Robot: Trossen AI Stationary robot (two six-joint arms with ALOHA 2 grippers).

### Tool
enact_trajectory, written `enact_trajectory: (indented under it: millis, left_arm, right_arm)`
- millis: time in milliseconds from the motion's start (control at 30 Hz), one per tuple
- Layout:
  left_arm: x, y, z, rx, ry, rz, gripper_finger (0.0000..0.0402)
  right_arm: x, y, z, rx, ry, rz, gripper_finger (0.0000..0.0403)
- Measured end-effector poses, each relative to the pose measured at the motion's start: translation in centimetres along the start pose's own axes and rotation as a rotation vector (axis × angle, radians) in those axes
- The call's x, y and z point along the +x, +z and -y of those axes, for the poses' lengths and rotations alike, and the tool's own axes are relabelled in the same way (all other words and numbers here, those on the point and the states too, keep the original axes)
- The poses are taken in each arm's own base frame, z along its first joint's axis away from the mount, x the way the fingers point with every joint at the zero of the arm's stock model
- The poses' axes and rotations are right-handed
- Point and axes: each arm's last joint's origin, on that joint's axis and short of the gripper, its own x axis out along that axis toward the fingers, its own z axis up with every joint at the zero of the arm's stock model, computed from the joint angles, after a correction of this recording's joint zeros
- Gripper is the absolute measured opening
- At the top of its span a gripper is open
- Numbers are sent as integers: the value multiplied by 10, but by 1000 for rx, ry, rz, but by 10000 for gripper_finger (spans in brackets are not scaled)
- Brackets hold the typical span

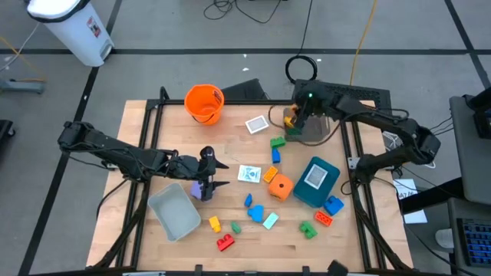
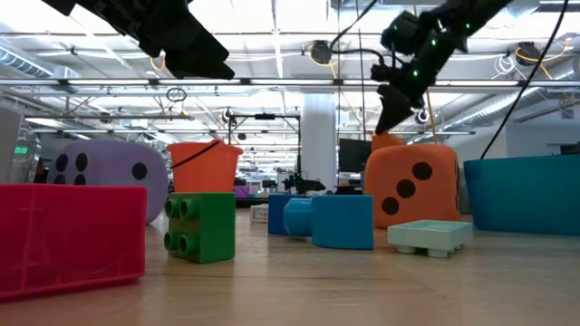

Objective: Pick & Place Toys
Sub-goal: Put the orange game piece into the black bin

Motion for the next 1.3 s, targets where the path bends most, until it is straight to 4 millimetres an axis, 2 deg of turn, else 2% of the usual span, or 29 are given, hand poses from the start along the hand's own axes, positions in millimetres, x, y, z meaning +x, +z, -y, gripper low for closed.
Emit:
enact_trajectory:
  millis: [167,500,700,900,1167,1300]
  left_arm:
    - [0,0,0,0,0,0,264]
    - [0,1,0,0,-1,9,264]
    - [0,1,0,4,-1,11,264]
    - [0,1,0,5,-1,10,264]
    - [0,1,0,6,-1,10,264]
    - [0,1,0,6,-1,10,264]
  right_arm:
    - [13,-24,16,70,-14,-53,110]
    - [31,-61,12,86,-13,-119,112]
    - [36,-68,11,87,-22,-99,110]
    - [36,-67,13,86,-60,-88,131]
    - [36,-69,21,107,-77,-94,120]
    - [36,-70,23,113,-82,-95,141]
